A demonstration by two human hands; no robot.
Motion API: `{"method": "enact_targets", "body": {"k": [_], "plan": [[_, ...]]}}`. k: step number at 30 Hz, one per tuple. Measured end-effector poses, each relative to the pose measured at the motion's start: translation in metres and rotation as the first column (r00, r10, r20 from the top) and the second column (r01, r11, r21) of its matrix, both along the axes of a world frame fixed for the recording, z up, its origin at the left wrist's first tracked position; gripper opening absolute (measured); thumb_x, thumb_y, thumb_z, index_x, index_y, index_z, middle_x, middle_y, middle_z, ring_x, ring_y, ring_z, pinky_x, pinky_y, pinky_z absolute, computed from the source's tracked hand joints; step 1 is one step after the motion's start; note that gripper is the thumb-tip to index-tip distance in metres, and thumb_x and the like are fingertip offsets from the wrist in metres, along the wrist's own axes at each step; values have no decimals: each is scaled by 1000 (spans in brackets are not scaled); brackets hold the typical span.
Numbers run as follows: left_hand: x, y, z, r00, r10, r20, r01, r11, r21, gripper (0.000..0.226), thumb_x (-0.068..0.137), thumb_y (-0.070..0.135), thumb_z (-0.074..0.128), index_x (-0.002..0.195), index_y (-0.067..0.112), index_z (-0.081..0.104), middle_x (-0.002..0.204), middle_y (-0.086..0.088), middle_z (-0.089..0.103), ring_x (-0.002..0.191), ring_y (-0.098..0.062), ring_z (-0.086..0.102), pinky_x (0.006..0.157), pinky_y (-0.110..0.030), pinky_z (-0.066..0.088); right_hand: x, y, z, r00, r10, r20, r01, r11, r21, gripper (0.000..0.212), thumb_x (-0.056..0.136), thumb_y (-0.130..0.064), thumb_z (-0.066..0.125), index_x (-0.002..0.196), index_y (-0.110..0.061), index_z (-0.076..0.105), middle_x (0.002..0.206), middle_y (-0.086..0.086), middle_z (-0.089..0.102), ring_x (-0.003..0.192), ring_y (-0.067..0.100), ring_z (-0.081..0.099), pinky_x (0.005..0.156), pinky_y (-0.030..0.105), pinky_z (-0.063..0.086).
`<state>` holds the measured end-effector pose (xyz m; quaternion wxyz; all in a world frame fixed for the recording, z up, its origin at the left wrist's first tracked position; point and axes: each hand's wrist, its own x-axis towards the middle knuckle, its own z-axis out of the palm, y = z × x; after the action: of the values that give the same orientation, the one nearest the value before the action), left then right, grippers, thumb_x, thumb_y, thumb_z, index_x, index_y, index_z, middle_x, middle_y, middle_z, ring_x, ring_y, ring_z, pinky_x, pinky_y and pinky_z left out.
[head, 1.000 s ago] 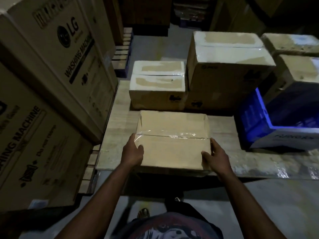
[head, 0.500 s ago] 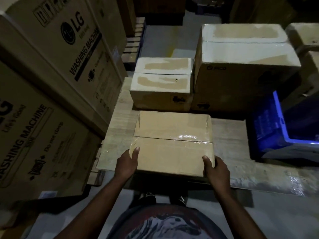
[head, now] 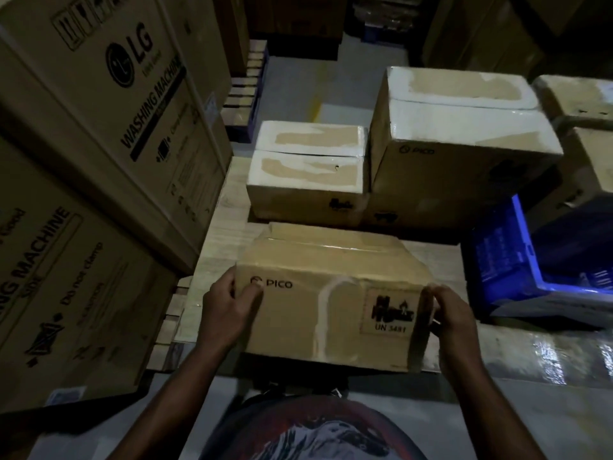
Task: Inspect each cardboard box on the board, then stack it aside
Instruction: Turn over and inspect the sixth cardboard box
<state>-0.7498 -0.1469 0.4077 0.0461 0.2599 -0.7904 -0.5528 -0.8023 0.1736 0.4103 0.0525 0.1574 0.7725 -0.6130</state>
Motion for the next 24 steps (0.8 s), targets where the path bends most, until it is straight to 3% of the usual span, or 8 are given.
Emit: {"method": "enact_targets", "body": {"k": [4,6,10,16,20,24], "plan": [[-7,-6,-2,999,23,-25,-24,998,-64,45,74,59,59,112,35,66,99,14,73,92,-9,69,80,-44,59,-6,2,1,997,62,-52,-61,998,32,23,100,-32,54,118,-22,64,103,-8,73,90,9,71,74,38,55],[-10,-6,-7,999,45,-23,-46,996,-76,47,79,60,60,117,34,65,102,14,73,95,-9,69,83,-44,59,-10,-1,-6,996,77,-44,-75,995,61,22,101,-24,55,121,-28,63,102,-6,74,86,9,73,71,36,57],[-20,-4,-17,998,63,-9,-64,990,-123,34,93,44,64,123,28,66,103,14,72,96,-11,68,85,-39,57,-18,-12,-16,992,104,-72,-94,987,132,20,101,-30,56,118,-33,66,95,-13,74,84,2,71,69,29,54],[-55,-9,-18,1000,20,11,-17,979,-203,41,93,52,59,122,24,66,107,6,73,97,-16,68,82,-34,55,-48,-21,-13,993,107,-57,-94,975,204,15,102,-39,54,109,-37,67,87,-17,72,78,-7,67,64,21,49],[-76,-12,-13,998,17,53,-3,970,-242,38,95,46,60,121,19,67,106,1,72,91,-17,63,74,-27,45,-69,-27,-11,995,98,-33,-88,969,230,21,103,-36,53,113,-31,71,87,-17,70,83,-2,64,68,26,49],[-73,-11,-14,999,14,42,-5,978,-209,34,95,45,60,119,22,67,101,6,70,91,-16,65,75,-28,49,-67,-26,-15,996,86,-28,-78,976,205,21,103,-36,53,112,-29,71,86,-15,72,83,2,68,67,28,51]]}}
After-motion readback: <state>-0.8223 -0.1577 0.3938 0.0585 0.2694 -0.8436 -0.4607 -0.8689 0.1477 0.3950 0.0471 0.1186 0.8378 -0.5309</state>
